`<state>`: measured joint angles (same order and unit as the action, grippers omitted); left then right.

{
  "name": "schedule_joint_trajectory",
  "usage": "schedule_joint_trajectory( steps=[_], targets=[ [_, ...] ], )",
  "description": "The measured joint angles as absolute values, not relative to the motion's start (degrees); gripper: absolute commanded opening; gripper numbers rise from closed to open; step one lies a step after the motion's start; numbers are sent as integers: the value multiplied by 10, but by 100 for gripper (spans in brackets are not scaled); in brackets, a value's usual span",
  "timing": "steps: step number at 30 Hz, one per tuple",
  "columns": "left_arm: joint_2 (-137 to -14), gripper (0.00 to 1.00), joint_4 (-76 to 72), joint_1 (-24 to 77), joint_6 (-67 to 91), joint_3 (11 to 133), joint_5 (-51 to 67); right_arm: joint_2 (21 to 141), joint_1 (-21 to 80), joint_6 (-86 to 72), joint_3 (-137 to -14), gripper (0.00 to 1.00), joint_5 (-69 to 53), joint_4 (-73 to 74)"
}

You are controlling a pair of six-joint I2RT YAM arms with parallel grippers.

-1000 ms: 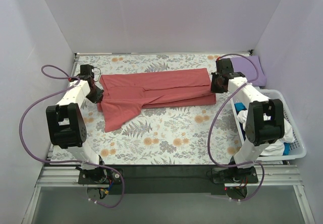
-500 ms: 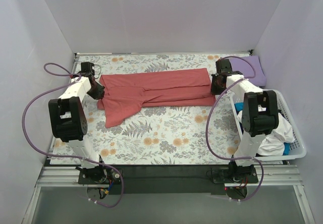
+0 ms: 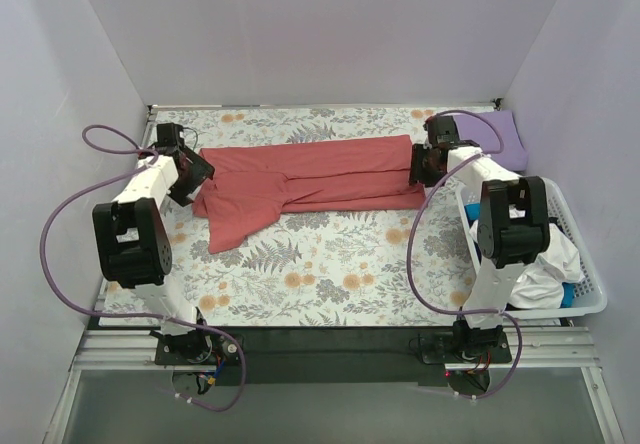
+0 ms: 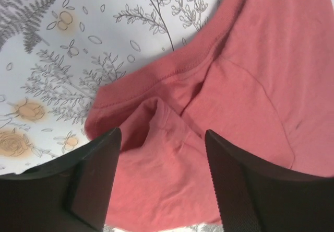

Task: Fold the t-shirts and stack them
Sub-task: Fold the tshirt

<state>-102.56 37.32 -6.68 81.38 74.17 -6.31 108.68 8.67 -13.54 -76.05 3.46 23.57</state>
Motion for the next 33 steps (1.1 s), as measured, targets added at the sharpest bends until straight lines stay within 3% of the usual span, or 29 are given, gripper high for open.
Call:
schedule_joint_trajectory(
  steps=[3, 11, 20, 27, 33],
  targets=[
    [-971, 83, 368, -65, 811, 713, -66, 1056, 96, -134, -759, 58, 26, 236],
    [-759, 84, 353, -36, 799, 544, -60, 922, 207, -163, -674, 61, -101, 133],
    [-715, 82, 334, -13, 799, 366, -41, 1012, 340, -256, -575, 59, -243, -74],
    [-741, 71, 286, -12, 802, 361, -34, 1127, 389, -314, -595, 57, -289, -193],
    [-749, 44, 264, -5, 807, 358, -26, 1196, 415, -347, -656, 57, -307, -257]
  ],
)
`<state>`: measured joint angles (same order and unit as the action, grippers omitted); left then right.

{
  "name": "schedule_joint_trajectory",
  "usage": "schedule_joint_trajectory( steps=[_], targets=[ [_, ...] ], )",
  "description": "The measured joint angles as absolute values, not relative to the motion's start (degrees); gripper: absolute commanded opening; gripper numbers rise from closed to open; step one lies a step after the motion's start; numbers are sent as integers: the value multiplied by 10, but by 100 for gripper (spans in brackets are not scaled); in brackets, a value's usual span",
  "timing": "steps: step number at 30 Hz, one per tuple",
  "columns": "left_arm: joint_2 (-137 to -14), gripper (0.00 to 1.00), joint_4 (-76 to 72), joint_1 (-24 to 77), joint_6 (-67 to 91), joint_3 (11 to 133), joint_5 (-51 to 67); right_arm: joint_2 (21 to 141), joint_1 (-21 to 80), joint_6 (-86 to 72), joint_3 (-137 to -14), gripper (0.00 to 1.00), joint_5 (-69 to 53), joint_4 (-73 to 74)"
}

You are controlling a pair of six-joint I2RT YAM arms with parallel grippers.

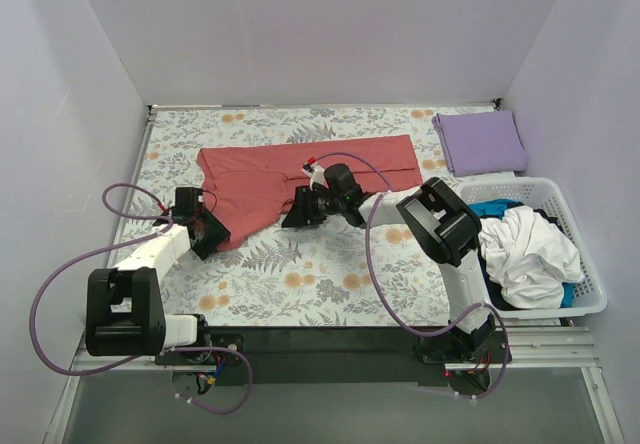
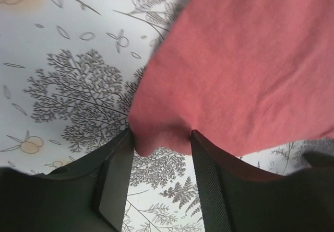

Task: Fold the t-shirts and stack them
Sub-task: Fold the tshirt

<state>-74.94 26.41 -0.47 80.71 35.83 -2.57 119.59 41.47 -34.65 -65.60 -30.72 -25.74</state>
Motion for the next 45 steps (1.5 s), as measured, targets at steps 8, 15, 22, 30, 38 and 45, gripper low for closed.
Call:
schedule_joint_trajectory(
  steps=[8, 15, 22, 30, 38, 45],
  targets=[
    [-755, 6, 255, 11, 808, 352, -11, 1251, 432, -397, -698, 56, -293, -328],
    [-740, 0, 268, 11, 808, 376, 11, 1280, 436, -441, -711, 53, -287, -380],
    [-766, 0, 265, 11, 812, 551, 24, 1263, 432, -445, -680, 56, -296, -391],
    [-934, 0, 216, 11, 813, 711, 25, 1149, 410, -396, -556, 61, -300, -347],
    [-1064, 0, 200, 12, 814, 768, 43, 1018, 389, -276, -500, 61, -250, -223],
    [-1094, 0, 183, 12, 817, 826, 55, 941, 370, -186, -477, 61, -185, -128]
  ],
)
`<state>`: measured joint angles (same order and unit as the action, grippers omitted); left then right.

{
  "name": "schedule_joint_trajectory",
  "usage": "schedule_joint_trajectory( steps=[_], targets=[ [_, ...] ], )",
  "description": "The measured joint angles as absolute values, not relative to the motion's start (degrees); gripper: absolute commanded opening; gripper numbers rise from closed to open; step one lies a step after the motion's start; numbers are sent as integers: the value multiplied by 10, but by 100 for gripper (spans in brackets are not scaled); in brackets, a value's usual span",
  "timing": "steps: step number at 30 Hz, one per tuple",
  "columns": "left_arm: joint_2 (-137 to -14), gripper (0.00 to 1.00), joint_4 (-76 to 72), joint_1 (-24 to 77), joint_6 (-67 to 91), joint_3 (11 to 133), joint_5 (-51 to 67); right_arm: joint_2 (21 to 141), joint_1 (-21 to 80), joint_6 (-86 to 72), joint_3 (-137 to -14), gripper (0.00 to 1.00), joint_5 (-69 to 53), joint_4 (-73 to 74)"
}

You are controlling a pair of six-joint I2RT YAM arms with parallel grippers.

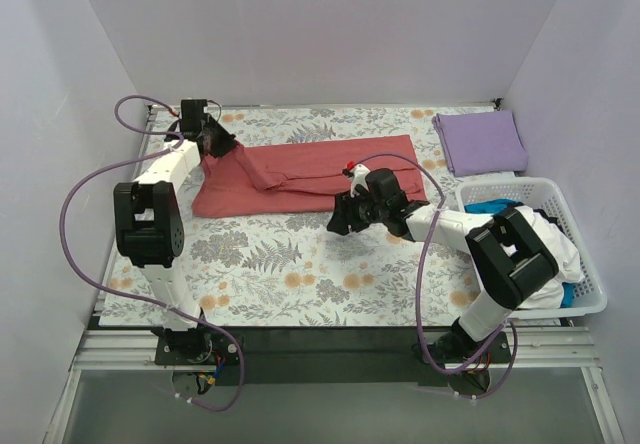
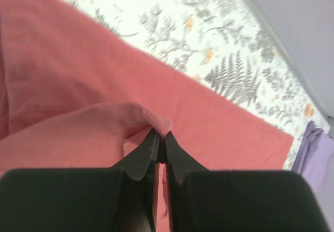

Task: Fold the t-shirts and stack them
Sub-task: Fold the tshirt

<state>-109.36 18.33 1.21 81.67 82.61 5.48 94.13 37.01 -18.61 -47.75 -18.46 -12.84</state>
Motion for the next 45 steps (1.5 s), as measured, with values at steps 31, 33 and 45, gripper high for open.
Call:
schedule_joint_trajectory(
  steps=[31, 33, 45],
  targets=[
    [-1188, 72, 129, 12, 829, 878, -3, 950, 193, -77, -548, 40, -26, -16],
    [-1178, 72, 126, 12, 832, 867, -15, 967, 193, -77, -556, 36, -24, -15],
    [-900, 66, 147, 12, 856, 671, -91, 1034, 191, -88, -588, 28, -17, -12]
  ],
)
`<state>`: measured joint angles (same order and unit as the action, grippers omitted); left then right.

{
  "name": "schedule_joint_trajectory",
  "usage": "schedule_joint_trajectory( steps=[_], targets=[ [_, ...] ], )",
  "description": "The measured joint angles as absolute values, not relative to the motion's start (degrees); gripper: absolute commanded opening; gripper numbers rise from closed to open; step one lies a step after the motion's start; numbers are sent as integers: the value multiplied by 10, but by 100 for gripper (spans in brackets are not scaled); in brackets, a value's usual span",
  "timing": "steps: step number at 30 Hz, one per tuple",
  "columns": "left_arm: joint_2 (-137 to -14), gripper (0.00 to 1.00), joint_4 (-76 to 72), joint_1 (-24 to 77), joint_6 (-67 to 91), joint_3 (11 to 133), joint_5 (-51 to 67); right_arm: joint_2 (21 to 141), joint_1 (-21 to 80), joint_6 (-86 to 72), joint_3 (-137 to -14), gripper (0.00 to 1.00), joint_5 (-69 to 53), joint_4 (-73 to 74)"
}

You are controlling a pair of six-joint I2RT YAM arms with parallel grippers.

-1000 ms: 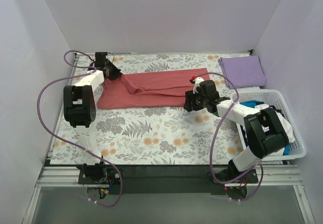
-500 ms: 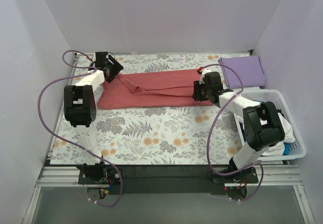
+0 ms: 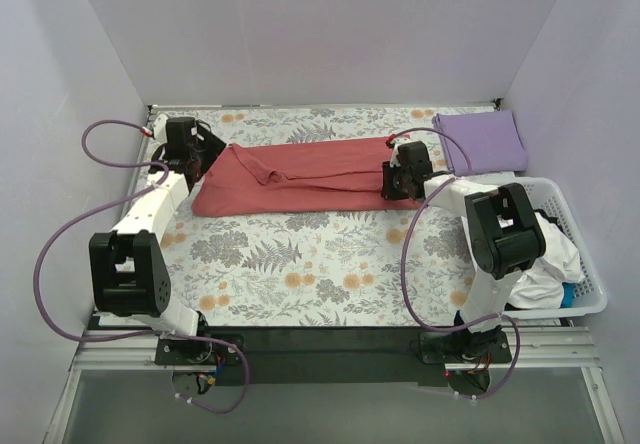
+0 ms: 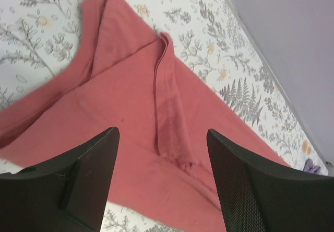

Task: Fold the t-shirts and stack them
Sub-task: Fold the tshirt

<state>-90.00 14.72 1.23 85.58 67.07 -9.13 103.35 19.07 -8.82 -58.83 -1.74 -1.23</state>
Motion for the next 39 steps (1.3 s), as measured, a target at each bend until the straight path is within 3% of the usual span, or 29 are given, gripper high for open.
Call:
schedule_joint_trajectory(
  steps=[8, 18, 27, 39],
  targets=[
    [-834, 66, 176, 15, 853, 533, -77, 1094, 168, -88, -663, 31, -7, -9],
    [-826, 64, 201, 16, 833, 505, -70, 1143, 113, -89, -778, 36, -31, 2],
    [-899, 38, 196, 16, 837, 573, -67, 1005, 108, -121, -637, 37, -86, 13],
    [-1007, 30, 213, 10, 843, 594, -102, 987, 47, -154, -524, 39, -118, 15]
  ],
)
